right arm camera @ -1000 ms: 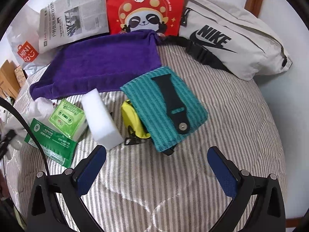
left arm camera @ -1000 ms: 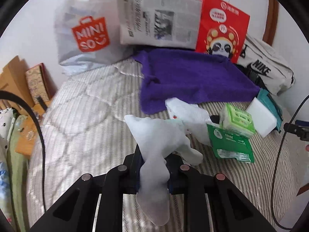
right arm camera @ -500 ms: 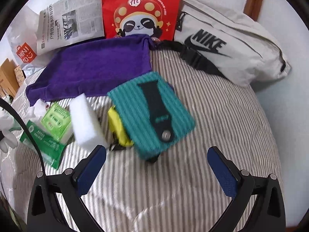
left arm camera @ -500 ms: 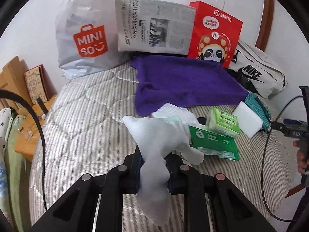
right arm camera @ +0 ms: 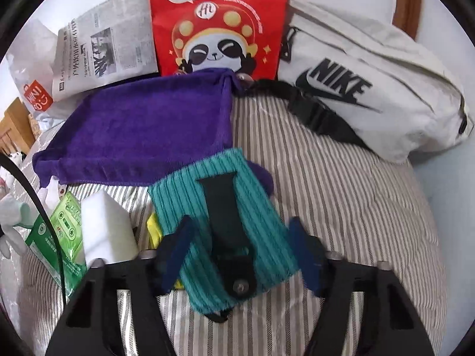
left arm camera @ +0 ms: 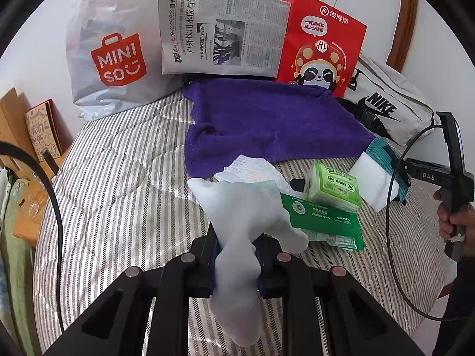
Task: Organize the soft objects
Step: 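Lift the gloves toward the purple towel with the left tool while the right tool grasps the black strap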
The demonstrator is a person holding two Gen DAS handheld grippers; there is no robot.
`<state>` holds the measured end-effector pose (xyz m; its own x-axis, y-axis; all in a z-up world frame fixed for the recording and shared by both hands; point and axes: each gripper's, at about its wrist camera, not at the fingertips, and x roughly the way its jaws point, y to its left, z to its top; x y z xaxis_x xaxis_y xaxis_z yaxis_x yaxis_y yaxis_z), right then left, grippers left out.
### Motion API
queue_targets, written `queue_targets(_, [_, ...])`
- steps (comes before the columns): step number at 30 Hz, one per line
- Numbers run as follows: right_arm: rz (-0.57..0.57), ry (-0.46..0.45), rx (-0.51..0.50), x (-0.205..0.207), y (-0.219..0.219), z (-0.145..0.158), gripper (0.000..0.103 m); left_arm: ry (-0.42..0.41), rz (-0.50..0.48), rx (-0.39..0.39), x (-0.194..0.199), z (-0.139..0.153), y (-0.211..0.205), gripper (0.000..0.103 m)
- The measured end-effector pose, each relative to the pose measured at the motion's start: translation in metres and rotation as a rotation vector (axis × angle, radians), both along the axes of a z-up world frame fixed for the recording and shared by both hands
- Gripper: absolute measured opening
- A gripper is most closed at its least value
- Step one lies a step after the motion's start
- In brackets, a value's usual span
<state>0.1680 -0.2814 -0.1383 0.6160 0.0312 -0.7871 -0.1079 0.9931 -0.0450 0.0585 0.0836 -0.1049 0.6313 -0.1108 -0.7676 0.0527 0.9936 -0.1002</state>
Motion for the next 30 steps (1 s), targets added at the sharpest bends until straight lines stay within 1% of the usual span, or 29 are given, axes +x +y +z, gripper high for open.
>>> queue_targets(1, [0.005, -0.004, -0.007, 0.000, 0.001, 0.001, 0.055, 0.000, -0.002, 0.002, 0.000, 0.000, 0.000, 0.019])
queue_targets(2, [0.014, -0.007, -0.021, 0.001, 0.003, 0.001, 0.047, 0.001, -0.002, 0.004, 0.001, 0.000, 0.001, 0.019])
queue_targets(3, [0.020, -0.007, -0.037, 0.001, 0.004, 0.002, 0.034, 0.005, 0.000, 0.003, 0.002, 0.000, 0.002, 0.019])
queue_targets(4, [0.036, -0.001, -0.030, 0.000, 0.005, 0.003, 0.025, 0.010, 0.004, 0.001, 0.003, 0.000, 0.003, 0.019])
queue_targets(5, [0.047, 0.006, -0.025, -0.002, 0.006, 0.004, 0.020, 0.013, 0.008, -0.003, 0.003, -0.001, 0.004, 0.019])
queue_targets(7, [0.069, 0.025, -0.035, -0.005, 0.009, 0.005, 0.020, 0.012, 0.019, -0.008, 0.003, -0.001, 0.008, 0.019])
queue_targets(11, [0.067, 0.041, -0.068, -0.006, 0.012, -0.001, 0.021, 0.006, 0.022, -0.021, 0.001, 0.001, 0.010, 0.019])
queue_targets(16, [0.044, 0.050, -0.031, -0.001, 0.008, -0.005, 0.021, 0.009, 0.013, -0.029, 0.001, 0.001, 0.010, 0.019])
queue_targets(19, [0.044, 0.056, -0.004, -0.006, 0.003, 0.003, 0.020, 0.009, 0.020, -0.036, -0.002, 0.001, 0.011, 0.019])
queue_targets(26, [0.026, 0.051, 0.026, -0.017, -0.002, 0.014, 0.020, -0.025, 0.047, -0.045, -0.013, 0.016, 0.021, 0.019])
queue_targets(30, [0.044, 0.055, 0.040, -0.020, 0.003, 0.016, 0.020, -0.043, 0.058, -0.037, -0.017, 0.024, 0.024, 0.019])
